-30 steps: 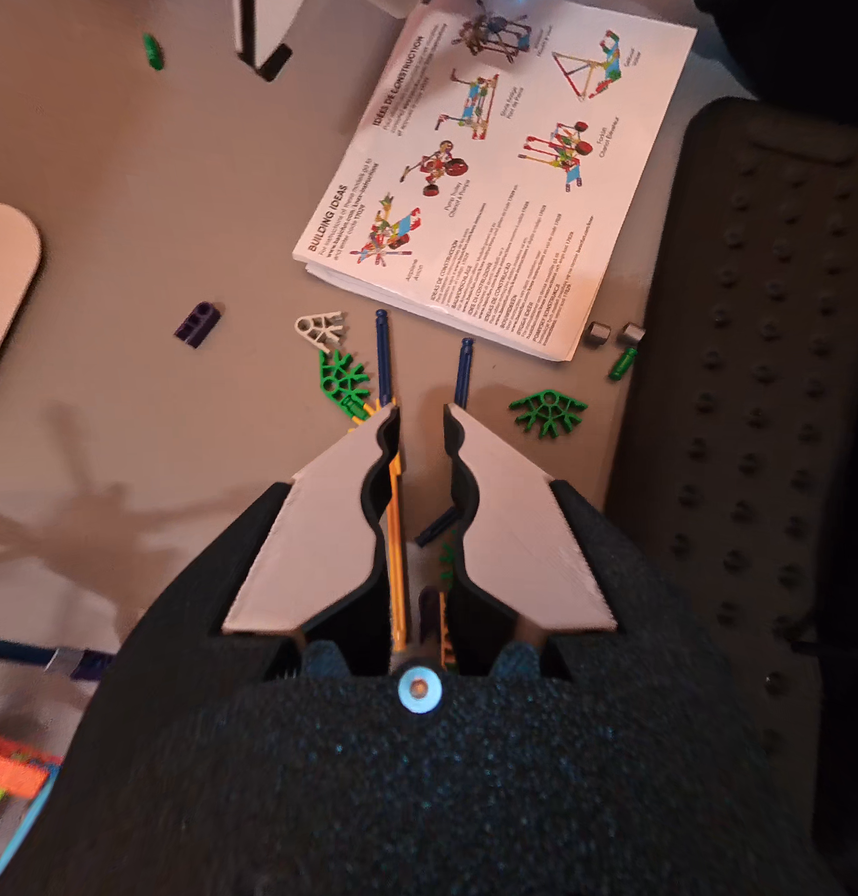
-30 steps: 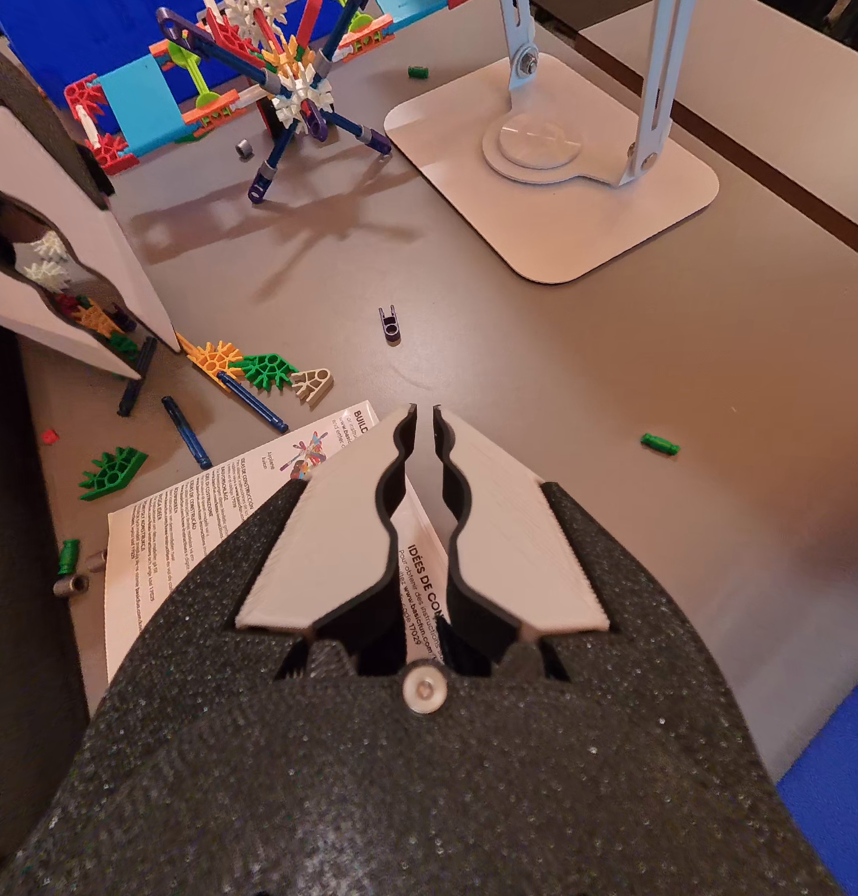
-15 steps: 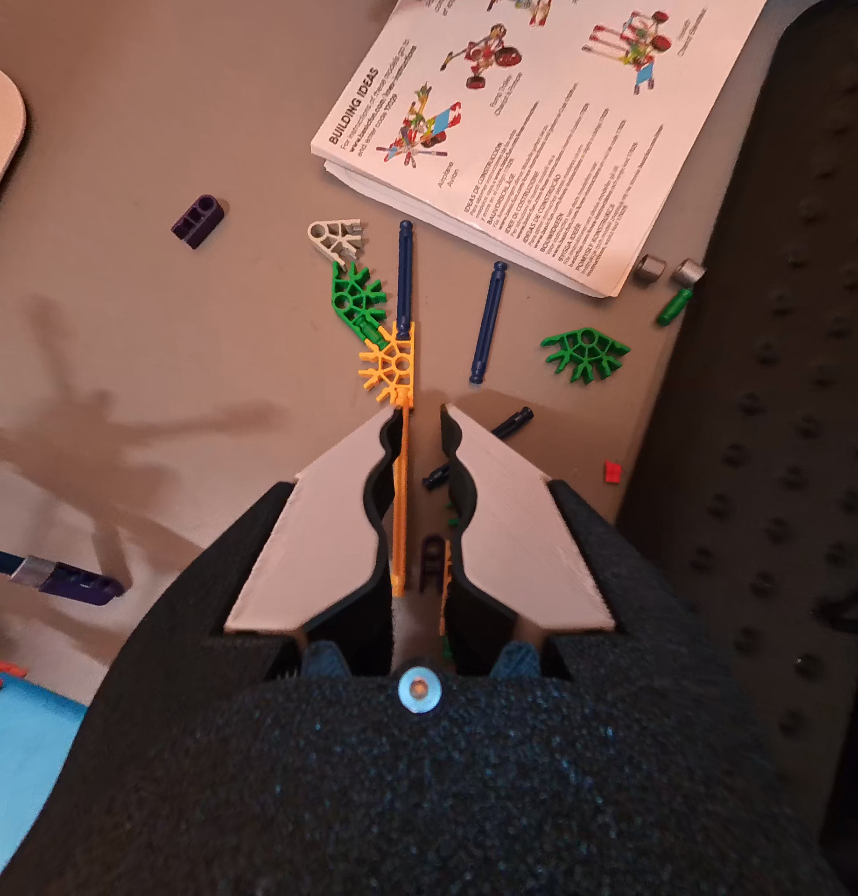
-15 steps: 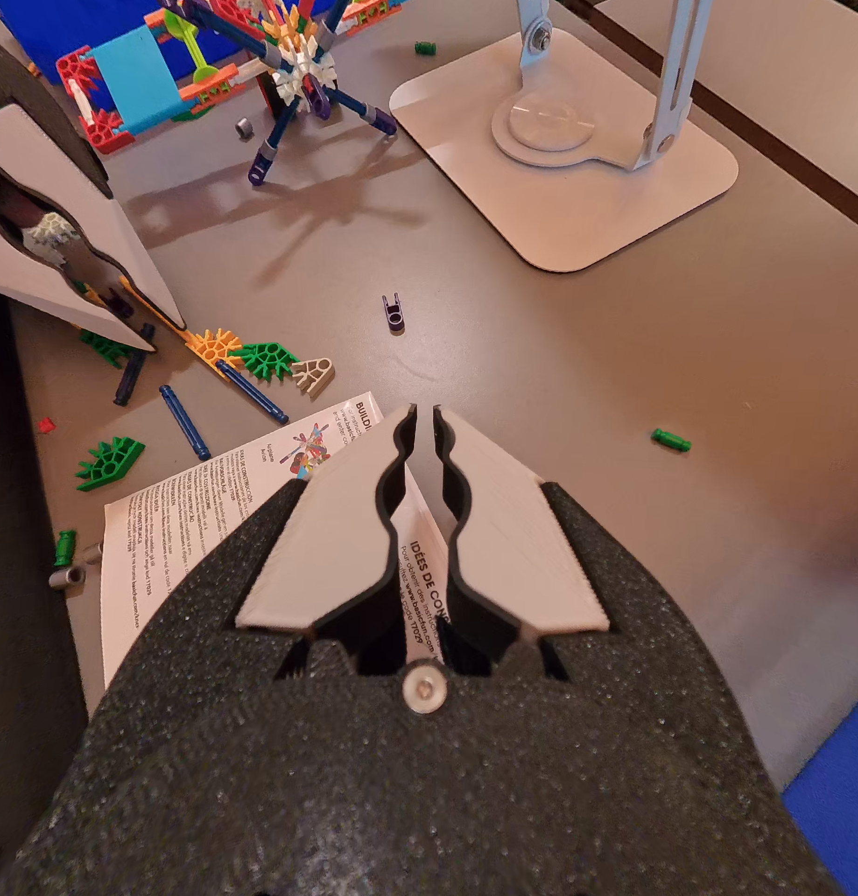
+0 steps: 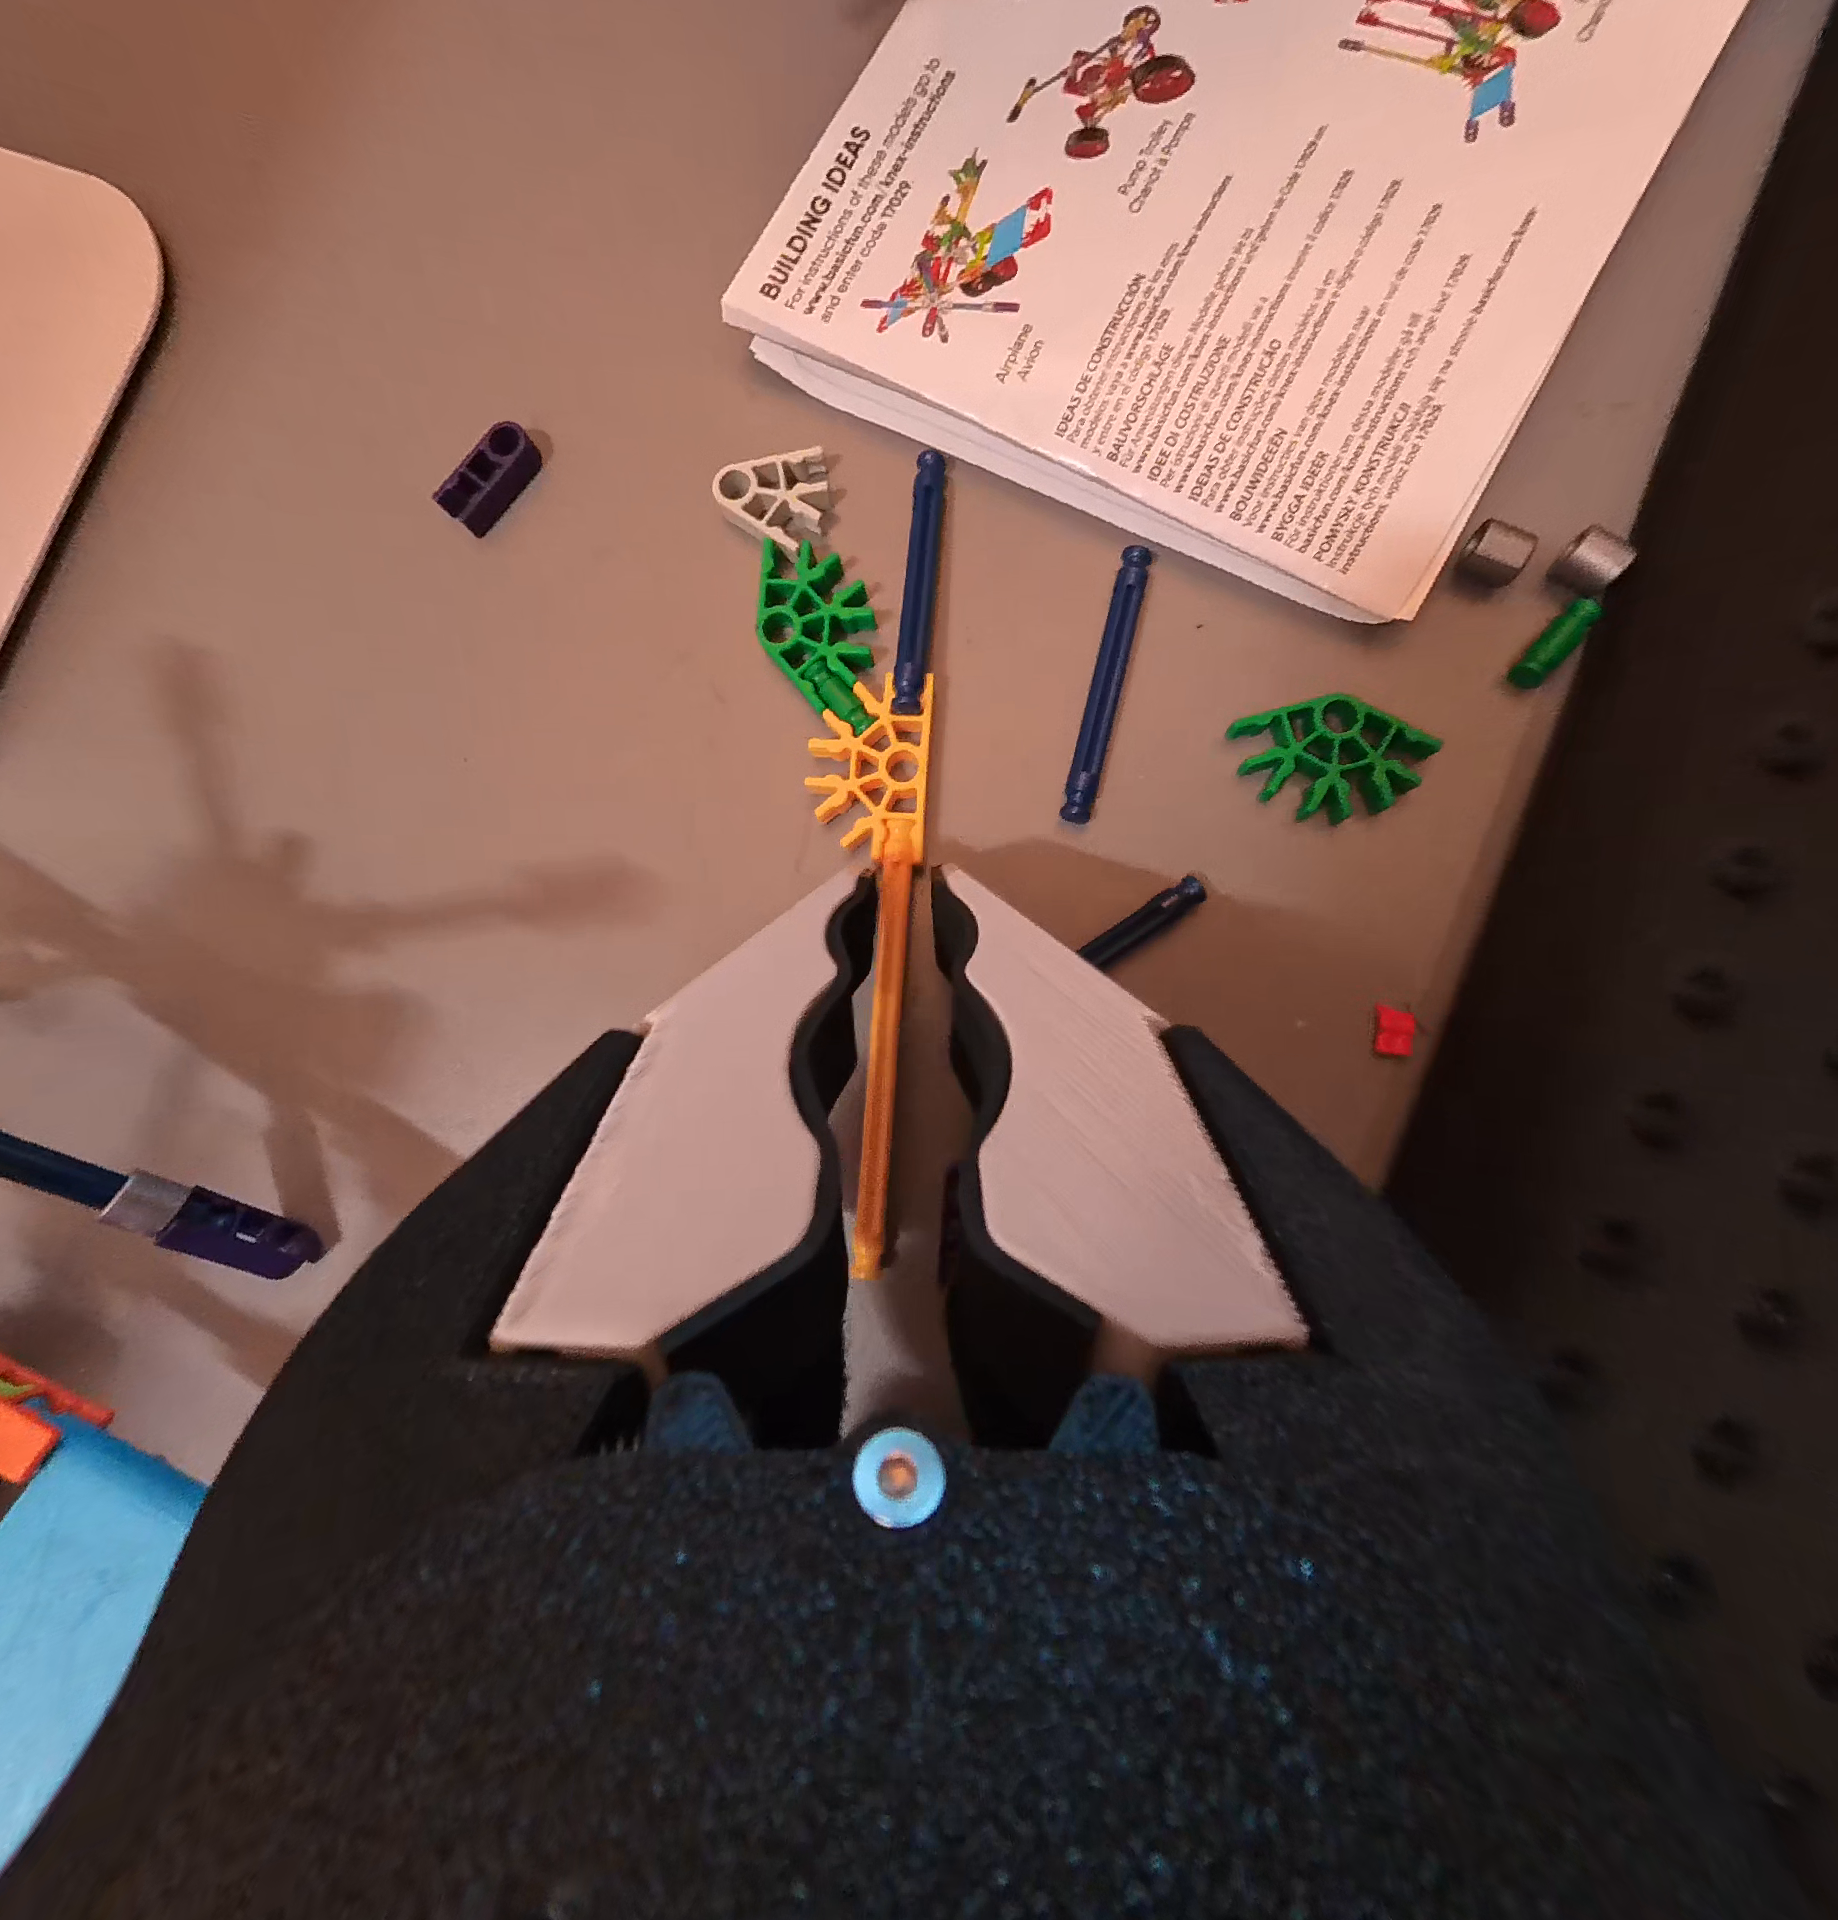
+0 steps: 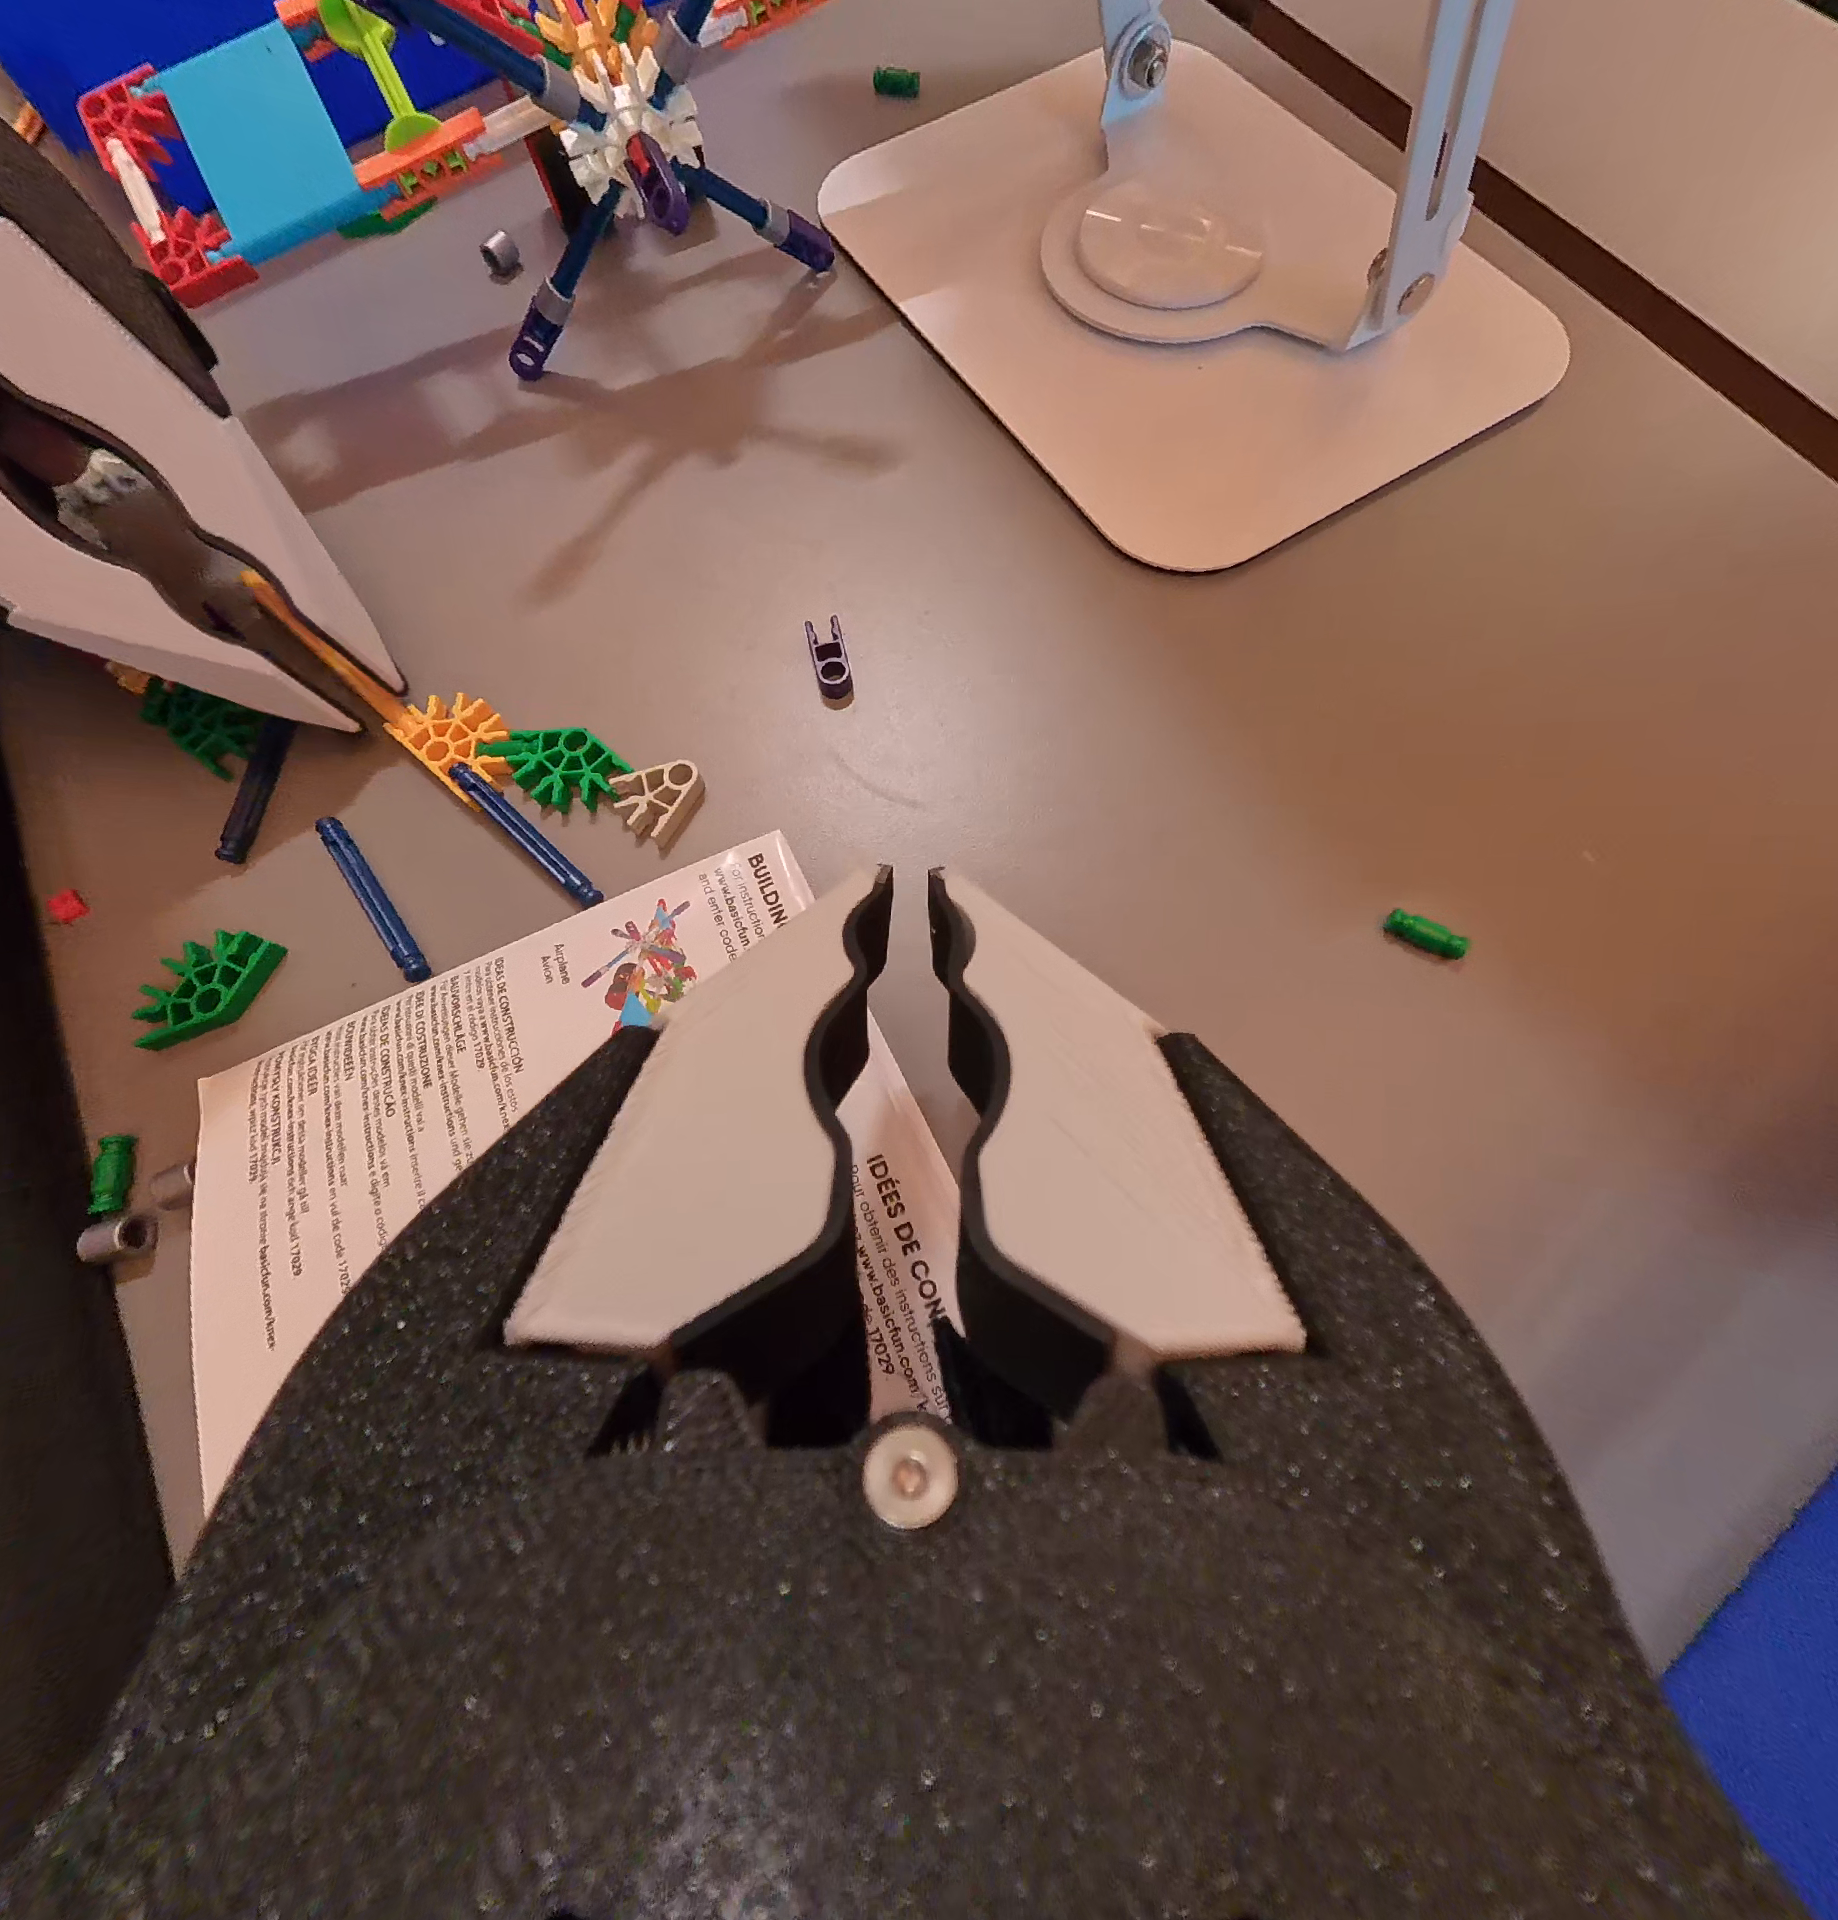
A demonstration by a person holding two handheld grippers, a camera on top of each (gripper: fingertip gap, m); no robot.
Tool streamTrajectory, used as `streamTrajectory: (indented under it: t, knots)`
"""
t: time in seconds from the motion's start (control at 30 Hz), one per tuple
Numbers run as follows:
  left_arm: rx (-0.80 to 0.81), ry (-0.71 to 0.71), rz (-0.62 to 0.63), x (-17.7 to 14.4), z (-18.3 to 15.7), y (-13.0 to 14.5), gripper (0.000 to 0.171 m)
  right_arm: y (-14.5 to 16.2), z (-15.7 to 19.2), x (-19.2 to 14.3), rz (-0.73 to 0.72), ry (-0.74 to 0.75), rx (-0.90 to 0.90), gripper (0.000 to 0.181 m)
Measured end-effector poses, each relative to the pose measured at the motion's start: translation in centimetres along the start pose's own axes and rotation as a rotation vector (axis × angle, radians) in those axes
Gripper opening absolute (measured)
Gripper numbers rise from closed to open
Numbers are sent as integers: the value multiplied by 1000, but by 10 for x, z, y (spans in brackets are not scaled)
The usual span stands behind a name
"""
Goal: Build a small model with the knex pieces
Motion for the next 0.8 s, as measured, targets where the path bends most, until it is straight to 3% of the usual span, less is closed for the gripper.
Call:
streamTrajectory:
  t: [0.8]
  knots:
    - [20,-64,14,1,8,6,9,3,-3,2,15,8,-2,7]
Point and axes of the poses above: each gripper's, where its closed fingertips meet, x out along the fingers, y out of its underside, z = x × y across the jaws, the point moved 1 cm from there along -x, back along the fingers, and after that the axes turned 1 degree about x, right-handed, at the moved point
